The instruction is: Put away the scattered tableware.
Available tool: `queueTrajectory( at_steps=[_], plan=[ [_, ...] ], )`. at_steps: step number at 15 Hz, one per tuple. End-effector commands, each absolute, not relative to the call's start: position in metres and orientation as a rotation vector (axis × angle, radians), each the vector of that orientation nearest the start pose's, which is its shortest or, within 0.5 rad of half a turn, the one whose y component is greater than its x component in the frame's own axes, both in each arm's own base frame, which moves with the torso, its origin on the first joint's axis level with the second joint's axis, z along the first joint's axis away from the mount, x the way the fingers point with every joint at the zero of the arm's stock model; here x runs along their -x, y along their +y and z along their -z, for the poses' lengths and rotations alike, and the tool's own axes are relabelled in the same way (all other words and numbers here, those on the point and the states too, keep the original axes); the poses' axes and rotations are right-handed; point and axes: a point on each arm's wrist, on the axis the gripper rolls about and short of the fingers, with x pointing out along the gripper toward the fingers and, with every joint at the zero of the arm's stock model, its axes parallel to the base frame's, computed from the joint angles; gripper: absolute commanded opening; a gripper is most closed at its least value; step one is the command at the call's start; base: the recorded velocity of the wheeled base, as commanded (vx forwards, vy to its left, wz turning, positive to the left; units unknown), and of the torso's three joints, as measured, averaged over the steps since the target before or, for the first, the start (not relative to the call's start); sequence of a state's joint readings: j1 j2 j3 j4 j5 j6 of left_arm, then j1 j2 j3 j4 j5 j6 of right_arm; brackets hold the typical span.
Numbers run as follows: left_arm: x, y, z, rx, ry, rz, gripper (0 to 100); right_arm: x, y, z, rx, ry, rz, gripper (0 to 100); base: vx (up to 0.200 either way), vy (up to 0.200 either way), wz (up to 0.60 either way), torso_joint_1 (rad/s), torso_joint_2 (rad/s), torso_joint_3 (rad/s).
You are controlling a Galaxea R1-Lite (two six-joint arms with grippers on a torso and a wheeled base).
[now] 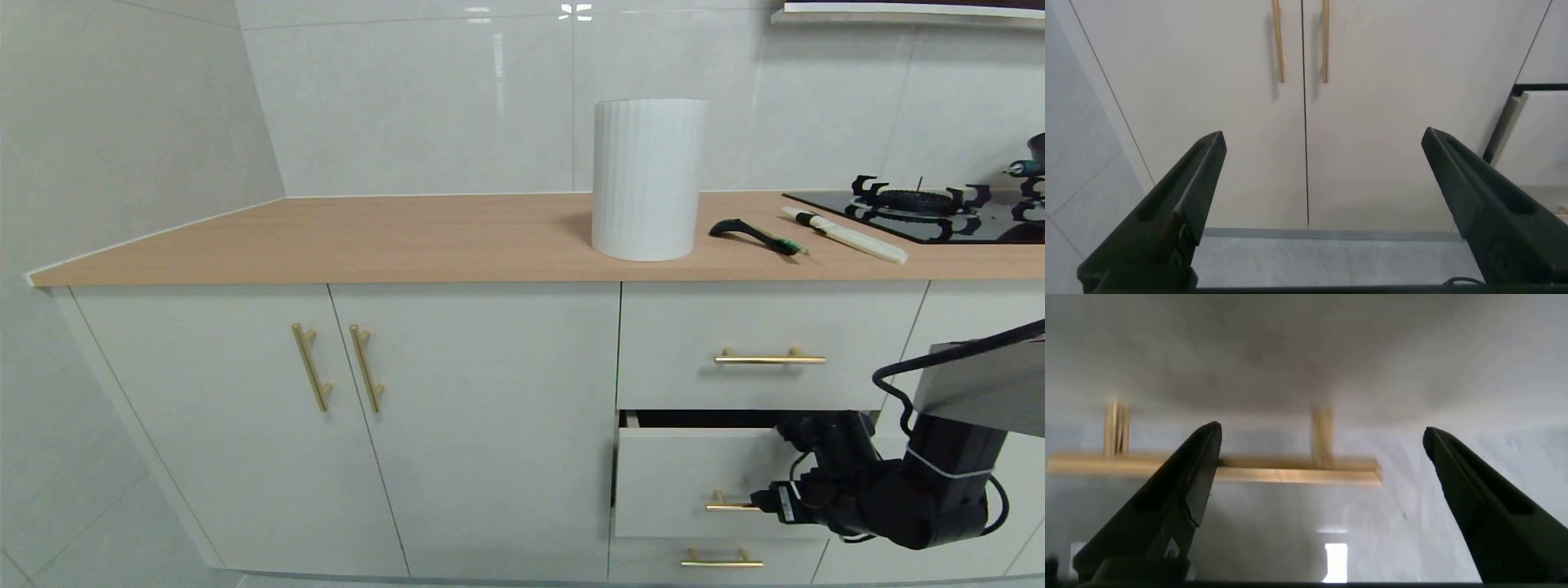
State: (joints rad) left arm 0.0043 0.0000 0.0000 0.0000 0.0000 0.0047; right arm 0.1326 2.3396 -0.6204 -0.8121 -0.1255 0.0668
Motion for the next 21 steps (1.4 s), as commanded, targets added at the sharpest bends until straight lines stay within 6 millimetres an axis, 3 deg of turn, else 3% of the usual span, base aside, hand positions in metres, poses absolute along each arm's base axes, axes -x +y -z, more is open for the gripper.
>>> queueTrajectory(
  at_steps=[1, 4, 8, 11, 16, 21],
  plan=[
    [0.023, 0.0, -0.075, -0.005, 0.0, -0.006, 100, -0.286, 0.041, -0.005, 0.036, 0.843, -0.038, 100, 0.0, 0.0, 0.0, 0.0, 0.0, 0.0],
    [0.023, 0.0, -0.075, -0.005, 0.0, -0.005, 100, -0.275, 0.049, -0.059, -0.001, 0.83, -0.151, 100, 0.0, 0.0, 0.0, 0.0, 0.0, 0.0],
    [0.023, 0.0, -0.075, -0.005, 0.0, -0.005, 100, -0.28, 0.051, -0.089, -0.009, 0.71, -0.15, 100, 0.0, 0.0, 0.0, 0.0, 0.0, 0.0],
    [0.023, 0.0, -0.075, -0.005, 0.0, -0.005, 100, -0.314, 0.056, -0.079, -0.041, 0.707, -0.106, 100, 0.0, 0.0, 0.0, 0.0, 0.0, 0.0],
    [0.023, 0.0, -0.075, -0.006, 0.0, -0.006, 100, -0.333, 0.058, -0.035, -0.015, 0.729, -0.045, 100, 0.0, 0.0, 0.0, 0.0, 0.0, 0.0],
    [0.023, 0.0, -0.075, -0.005, 0.0, -0.006, 100, -0.335, 0.058, -0.025, -0.006, 0.739, -0.038, 100, 0.0, 0.0, 0.0, 0.0, 0.0, 0.0]
  ],
)
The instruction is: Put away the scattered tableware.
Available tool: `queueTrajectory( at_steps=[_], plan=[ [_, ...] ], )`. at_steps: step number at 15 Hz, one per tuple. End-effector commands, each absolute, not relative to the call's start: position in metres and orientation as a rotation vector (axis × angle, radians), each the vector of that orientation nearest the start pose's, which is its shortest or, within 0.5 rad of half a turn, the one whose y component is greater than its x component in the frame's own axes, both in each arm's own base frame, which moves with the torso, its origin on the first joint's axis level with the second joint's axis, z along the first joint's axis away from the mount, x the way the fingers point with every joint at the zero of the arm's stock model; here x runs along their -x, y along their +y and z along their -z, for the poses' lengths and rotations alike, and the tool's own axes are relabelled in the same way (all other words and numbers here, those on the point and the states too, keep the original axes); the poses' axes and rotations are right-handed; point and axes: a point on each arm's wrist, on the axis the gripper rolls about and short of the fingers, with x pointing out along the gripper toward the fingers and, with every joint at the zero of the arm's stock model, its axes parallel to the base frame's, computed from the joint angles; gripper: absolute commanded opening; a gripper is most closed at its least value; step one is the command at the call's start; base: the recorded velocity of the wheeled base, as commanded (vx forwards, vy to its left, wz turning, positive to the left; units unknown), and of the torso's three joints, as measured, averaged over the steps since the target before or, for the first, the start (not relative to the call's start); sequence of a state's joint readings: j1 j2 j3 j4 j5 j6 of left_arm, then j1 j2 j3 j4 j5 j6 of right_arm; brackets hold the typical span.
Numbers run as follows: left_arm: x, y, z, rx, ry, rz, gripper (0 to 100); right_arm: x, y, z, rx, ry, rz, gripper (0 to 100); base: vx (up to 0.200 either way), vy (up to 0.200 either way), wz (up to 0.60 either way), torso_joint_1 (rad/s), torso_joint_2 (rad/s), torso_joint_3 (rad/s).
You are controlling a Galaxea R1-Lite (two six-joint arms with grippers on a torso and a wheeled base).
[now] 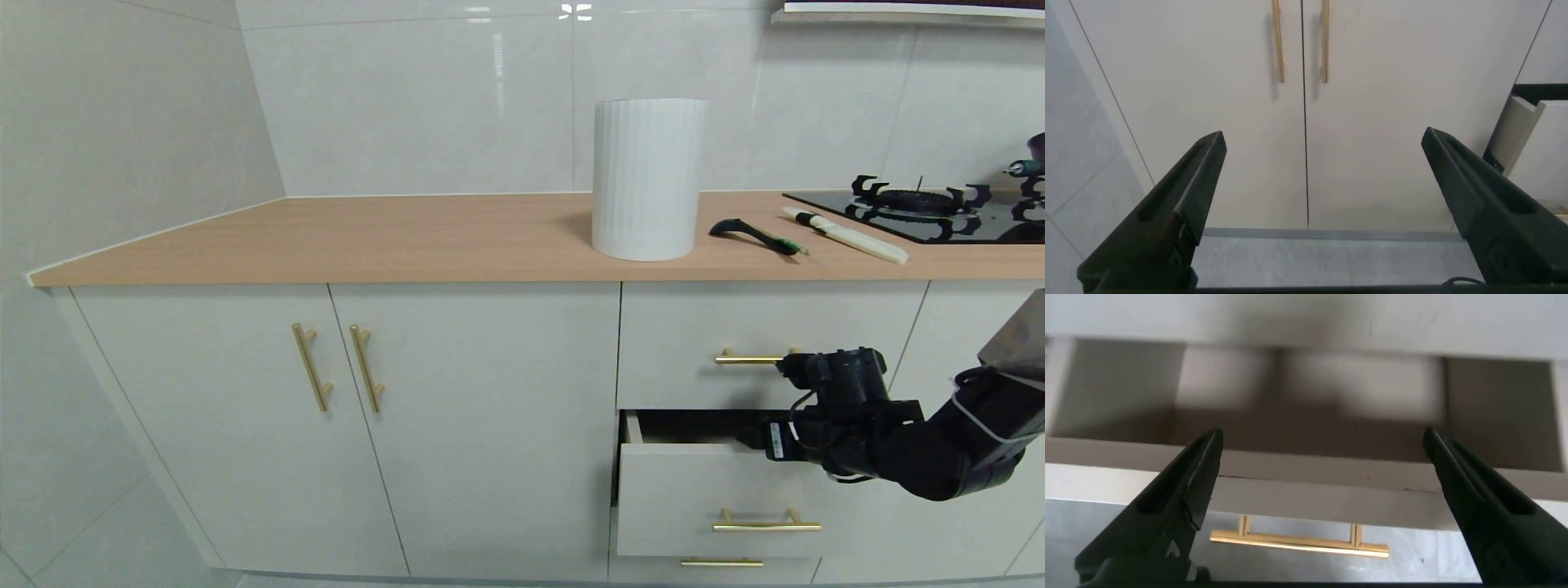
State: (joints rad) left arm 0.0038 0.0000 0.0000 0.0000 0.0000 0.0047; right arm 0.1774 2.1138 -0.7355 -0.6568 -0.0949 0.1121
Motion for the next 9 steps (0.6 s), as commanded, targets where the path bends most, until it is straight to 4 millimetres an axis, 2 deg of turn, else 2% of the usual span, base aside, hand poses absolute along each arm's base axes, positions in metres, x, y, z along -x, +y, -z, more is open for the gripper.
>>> queueTrajectory(
  at_steps=[1, 5, 9],
  plan=[
    [0.023, 0.0, -0.075, -0.005, 0.0, -0.005, 100, -0.334, 0.058, -0.024, -0.002, 0.748, -0.04, 100, 0.0, 0.0, 0.0, 0.0, 0.0, 0.0],
    [0.023, 0.0, -0.075, -0.005, 0.0, -0.006, 100, -0.331, 0.057, -0.026, 0.003, 0.763, -0.04, 100, 0.0, 0.0, 0.0, 0.0, 0.0, 0.0],
    [0.023, 0.0, -0.075, -0.005, 0.0, -0.005, 100, -0.316, 0.056, -0.048, 0.03, 0.81, -0.056, 100, 0.0, 0.0, 0.0, 0.0, 0.0, 0.0]
  ],
)
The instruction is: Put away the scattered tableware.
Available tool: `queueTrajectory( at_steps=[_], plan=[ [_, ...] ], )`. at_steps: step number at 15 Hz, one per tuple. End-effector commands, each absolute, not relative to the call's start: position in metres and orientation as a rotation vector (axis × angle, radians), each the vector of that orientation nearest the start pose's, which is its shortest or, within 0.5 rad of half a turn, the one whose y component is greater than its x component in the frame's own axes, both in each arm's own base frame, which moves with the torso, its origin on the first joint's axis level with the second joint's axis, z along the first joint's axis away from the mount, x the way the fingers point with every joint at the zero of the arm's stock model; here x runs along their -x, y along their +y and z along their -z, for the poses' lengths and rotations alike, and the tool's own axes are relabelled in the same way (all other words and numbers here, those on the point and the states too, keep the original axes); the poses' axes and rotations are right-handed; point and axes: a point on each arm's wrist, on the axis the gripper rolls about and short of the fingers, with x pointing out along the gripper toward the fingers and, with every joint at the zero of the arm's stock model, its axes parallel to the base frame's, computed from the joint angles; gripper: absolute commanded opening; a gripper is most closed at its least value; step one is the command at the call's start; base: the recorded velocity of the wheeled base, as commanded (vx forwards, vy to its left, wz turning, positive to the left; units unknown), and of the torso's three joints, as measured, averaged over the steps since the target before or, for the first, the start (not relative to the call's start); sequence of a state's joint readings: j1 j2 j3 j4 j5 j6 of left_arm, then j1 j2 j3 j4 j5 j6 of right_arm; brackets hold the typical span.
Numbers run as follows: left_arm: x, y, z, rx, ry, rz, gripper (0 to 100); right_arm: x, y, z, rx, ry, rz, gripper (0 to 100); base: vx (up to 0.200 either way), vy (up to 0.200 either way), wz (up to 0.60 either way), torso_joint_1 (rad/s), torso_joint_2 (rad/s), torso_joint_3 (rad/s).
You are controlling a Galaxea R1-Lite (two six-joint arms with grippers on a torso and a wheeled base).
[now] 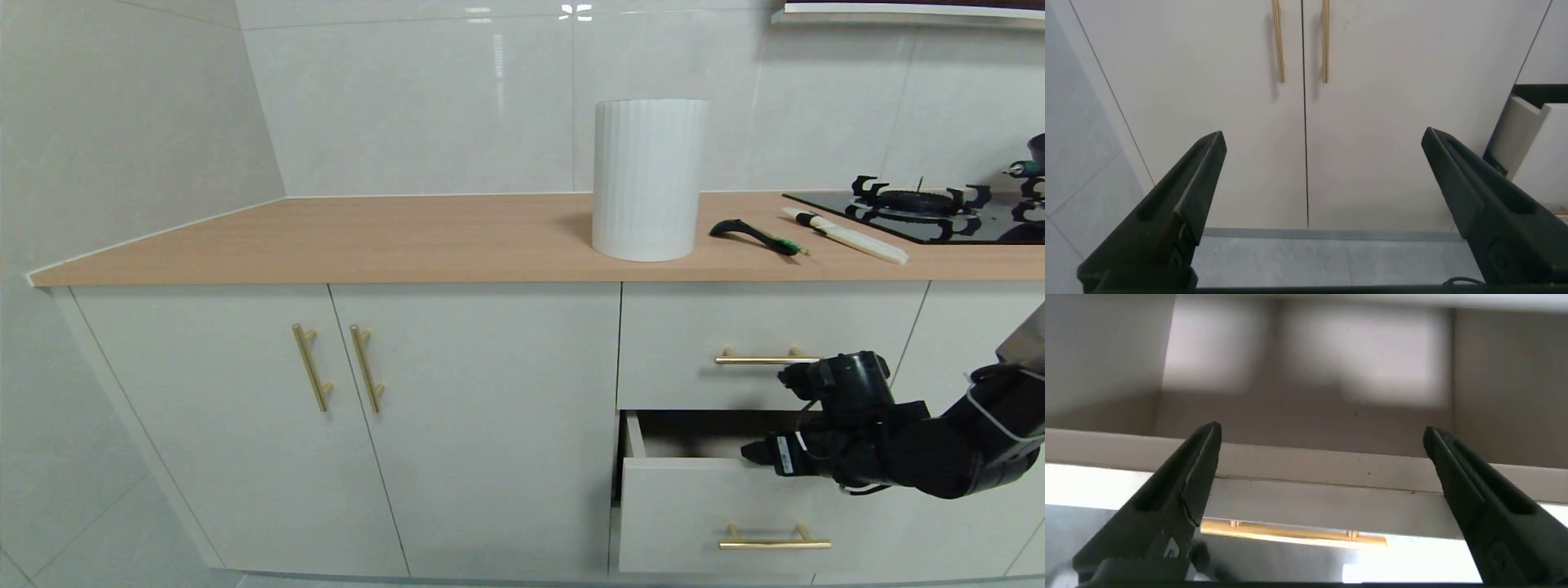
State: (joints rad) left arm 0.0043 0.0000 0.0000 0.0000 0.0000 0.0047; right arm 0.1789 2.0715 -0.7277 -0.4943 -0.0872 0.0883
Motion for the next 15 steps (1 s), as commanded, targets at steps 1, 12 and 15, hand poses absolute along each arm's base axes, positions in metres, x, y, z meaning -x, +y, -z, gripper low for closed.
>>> queueTrajectory(
  at_steps=[1, 12, 15],
  plan=[
    [0.023, 0.0, -0.075, -0.005, 0.0, -0.006, 100, -0.314, 0.055, -0.049, 0.051, 0.822, -0.064, 100, 0.0, 0.0, 0.0, 0.0, 0.0, 0.0],
    [0.023, 0.0, -0.075, -0.005, 0.0, -0.005, 100, -0.273, 0.07, -0.07, 0.218, 0.994, -0.177, 100, 0.0, 0.0, 0.0, 0.0, 0.0, 0.0],
    [0.023, 0.0, -0.075, -0.005, 0.0, -0.005, 100, -0.261, 0.079, -0.074, 0.258, 1.043, -0.214, 100, 0.0, 0.0, 0.0, 0.0, 0.0, 0.0]
  ],
)
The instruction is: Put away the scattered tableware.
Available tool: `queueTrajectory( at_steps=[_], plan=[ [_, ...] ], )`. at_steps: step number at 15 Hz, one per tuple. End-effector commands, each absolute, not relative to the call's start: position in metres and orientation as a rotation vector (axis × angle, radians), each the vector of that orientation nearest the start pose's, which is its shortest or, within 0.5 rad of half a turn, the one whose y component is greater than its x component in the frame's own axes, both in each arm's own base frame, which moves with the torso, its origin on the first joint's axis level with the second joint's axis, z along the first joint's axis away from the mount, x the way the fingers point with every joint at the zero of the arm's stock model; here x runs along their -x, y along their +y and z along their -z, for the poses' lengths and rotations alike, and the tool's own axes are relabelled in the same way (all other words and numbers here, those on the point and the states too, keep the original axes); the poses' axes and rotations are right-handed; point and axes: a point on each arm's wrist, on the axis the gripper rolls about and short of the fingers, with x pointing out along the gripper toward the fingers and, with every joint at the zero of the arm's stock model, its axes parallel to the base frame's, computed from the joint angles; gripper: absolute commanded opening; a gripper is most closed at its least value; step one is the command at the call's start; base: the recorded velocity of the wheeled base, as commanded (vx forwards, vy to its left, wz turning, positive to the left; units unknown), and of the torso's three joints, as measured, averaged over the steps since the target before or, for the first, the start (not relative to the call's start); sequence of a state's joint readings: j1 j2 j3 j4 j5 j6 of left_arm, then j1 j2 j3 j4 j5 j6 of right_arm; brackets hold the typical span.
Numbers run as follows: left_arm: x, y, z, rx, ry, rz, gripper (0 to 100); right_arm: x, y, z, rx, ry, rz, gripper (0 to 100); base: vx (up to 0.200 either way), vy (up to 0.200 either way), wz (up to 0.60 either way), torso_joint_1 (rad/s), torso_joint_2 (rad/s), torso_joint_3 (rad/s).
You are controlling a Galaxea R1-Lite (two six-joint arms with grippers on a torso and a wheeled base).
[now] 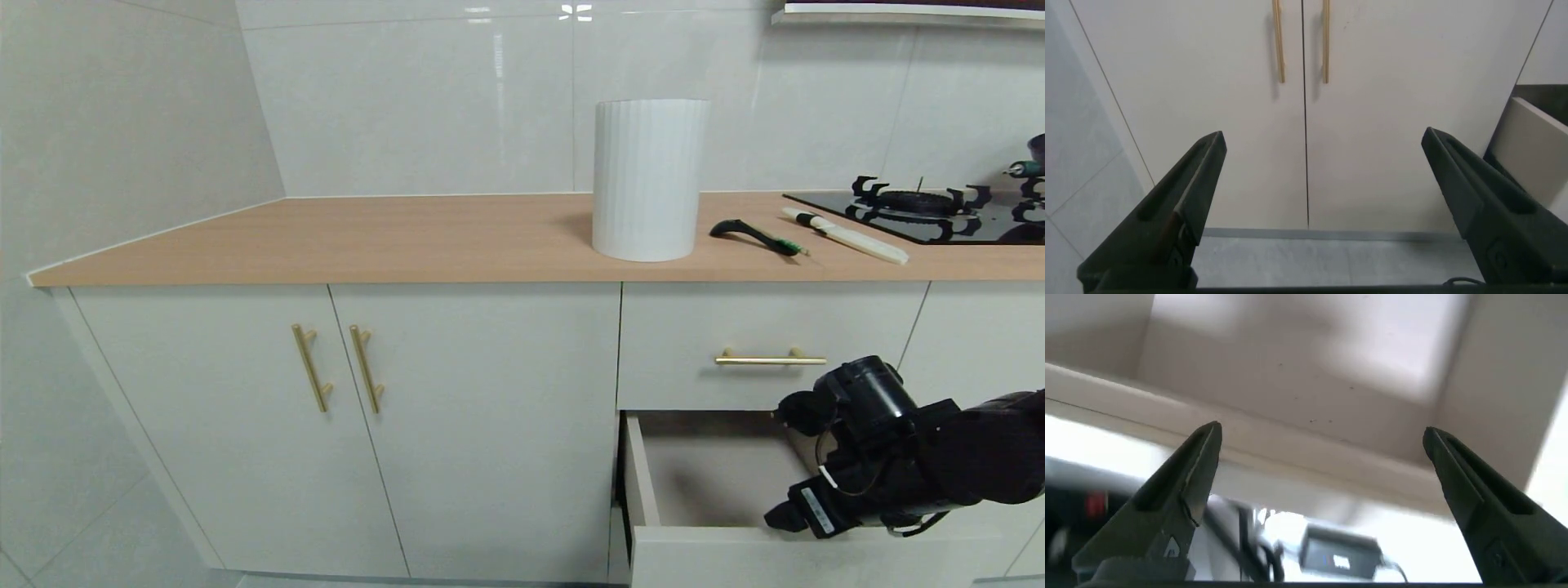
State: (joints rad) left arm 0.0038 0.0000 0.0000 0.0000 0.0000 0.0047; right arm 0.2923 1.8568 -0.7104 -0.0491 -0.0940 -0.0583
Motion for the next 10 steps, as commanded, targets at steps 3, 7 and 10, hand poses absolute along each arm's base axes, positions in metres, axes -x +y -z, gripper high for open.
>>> queueTrajectory(
  at_steps=[3, 7, 10],
  plan=[
    [0.023, 0.0, -0.075, -0.005, 0.0, -0.005, 100, -0.246, 0.082, -0.078, 0.319, 1.116, -0.256, 100, 0.0, 0.0, 0.0, 0.0, 0.0, 0.0],
    [0.023, 0.0, -0.075, -0.005, 0.0, -0.005, 100, -0.213, 0.093, -0.093, 0.425, 1.224, -0.348, 100, 0.0, 0.0, 0.0, 0.0, 0.0, 0.0],
    [0.023, 0.0, -0.075, -0.005, 0.0, -0.005, 100, -0.199, 0.1, -0.094, 0.486, 1.286, -0.396, 100, 0.0, 0.0, 0.0, 0.0, 0.0, 0.0]
  ],
)
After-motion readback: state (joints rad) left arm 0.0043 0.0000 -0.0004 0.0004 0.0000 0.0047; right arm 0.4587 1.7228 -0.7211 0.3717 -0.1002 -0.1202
